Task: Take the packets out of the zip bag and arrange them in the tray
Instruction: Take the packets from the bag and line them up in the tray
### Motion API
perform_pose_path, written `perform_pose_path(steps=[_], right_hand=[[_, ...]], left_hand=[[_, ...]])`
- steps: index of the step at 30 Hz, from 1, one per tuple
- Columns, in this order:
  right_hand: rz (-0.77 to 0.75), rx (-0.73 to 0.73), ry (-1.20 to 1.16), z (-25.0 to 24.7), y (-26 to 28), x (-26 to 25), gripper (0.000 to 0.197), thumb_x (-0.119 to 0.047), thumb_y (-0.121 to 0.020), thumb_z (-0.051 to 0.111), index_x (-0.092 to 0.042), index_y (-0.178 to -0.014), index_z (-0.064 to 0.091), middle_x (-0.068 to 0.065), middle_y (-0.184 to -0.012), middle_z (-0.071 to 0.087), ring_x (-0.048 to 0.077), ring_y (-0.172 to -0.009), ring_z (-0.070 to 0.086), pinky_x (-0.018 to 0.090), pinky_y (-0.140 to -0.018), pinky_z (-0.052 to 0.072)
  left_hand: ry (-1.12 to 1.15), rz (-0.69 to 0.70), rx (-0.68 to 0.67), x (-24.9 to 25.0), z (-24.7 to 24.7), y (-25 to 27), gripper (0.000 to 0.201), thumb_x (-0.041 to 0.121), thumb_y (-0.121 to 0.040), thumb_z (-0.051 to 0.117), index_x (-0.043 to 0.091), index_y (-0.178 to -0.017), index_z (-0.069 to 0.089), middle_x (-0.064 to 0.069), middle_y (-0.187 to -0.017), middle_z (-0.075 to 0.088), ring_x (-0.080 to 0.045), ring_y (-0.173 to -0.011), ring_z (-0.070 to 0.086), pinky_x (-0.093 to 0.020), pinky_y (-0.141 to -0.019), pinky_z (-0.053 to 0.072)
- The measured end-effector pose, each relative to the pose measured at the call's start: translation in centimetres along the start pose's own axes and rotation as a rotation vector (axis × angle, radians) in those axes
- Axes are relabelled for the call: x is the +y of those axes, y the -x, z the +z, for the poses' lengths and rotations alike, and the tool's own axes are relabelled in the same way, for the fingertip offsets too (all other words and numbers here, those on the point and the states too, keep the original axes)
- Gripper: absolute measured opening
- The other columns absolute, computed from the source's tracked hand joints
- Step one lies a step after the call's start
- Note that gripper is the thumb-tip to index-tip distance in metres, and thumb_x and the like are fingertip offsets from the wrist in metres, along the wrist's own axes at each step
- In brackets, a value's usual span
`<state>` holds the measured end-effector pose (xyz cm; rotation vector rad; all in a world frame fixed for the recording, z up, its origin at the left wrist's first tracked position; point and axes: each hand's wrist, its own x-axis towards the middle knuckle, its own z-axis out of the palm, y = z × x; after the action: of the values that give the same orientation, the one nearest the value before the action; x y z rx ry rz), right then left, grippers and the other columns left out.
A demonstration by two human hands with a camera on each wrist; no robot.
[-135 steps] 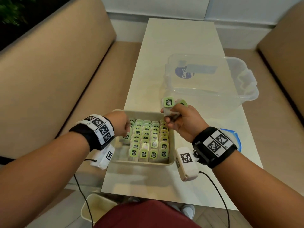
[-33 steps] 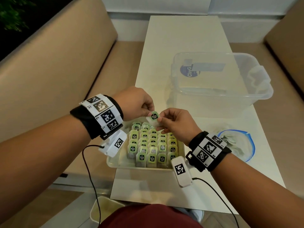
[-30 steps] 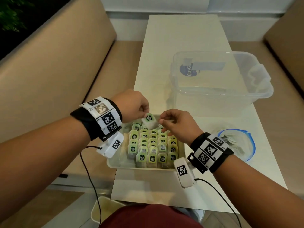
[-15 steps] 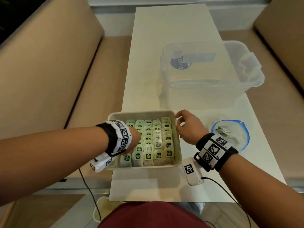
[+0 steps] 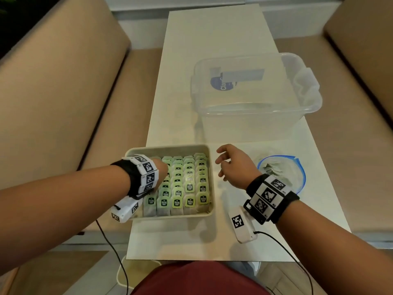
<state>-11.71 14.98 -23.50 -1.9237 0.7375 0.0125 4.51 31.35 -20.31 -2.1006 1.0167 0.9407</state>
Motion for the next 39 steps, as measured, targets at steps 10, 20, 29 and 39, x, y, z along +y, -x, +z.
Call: perform_pose_path(steps=[10,20,29,39], right_hand=[[-0.047,0.129,0.071,-12.2,1.6,4.8,0.034,0.004,-0.083,0.043,-0.022,-0.091,0.061,-0.005,-0.085,0.072,0.018,-0.071,0.067,0.028,-0.063,0.054],[-0.025,-0.071,0.528,-15.2,1.3,12.1,0.020,-0.007,-0.086,0.053,-0.017,-0.095,0.069,0.004,-0.098,0.072,0.025,-0.095,0.063,0.028,-0.079,0.047],[-0.130,-0.171,0.442,-15.9,0.9,16.5,0.019,-0.013,-0.081,0.065,-0.016,-0.097,0.075,-0.003,-0.092,0.069,0.017,-0.085,0.061,0.022,-0.078,0.045],[-0.134,-0.158,0.287,-16.1,0.4,17.5,0.007,-0.028,-0.086,0.067,-0.020,-0.085,0.066,-0.002,-0.079,0.066,0.017,-0.073,0.060,0.027,-0.067,0.049]], left_hand=[[0.443,0.317,0.542,10.5,-10.0,3.9,0.013,0.030,-0.089,0.062,0.023,-0.093,0.073,0.011,-0.083,0.071,-0.009,-0.083,0.064,-0.025,-0.074,0.048],[0.627,0.276,0.483,24.2,-6.3,-3.9,0.025,0.036,-0.086,0.069,0.027,-0.109,0.073,0.008,-0.110,0.071,-0.015,-0.101,0.064,-0.029,-0.092,0.050],[0.709,0.186,0.436,26.3,-5.0,-5.6,0.024,0.051,-0.086,0.063,0.031,-0.095,0.073,0.009,-0.095,0.070,-0.012,-0.089,0.063,-0.026,-0.079,0.048],[0.983,0.204,0.556,26.0,-5.2,-4.8,0.006,0.031,-0.079,0.078,0.028,-0.077,0.073,0.012,-0.077,0.069,0.002,-0.067,0.058,-0.015,-0.066,0.043]])
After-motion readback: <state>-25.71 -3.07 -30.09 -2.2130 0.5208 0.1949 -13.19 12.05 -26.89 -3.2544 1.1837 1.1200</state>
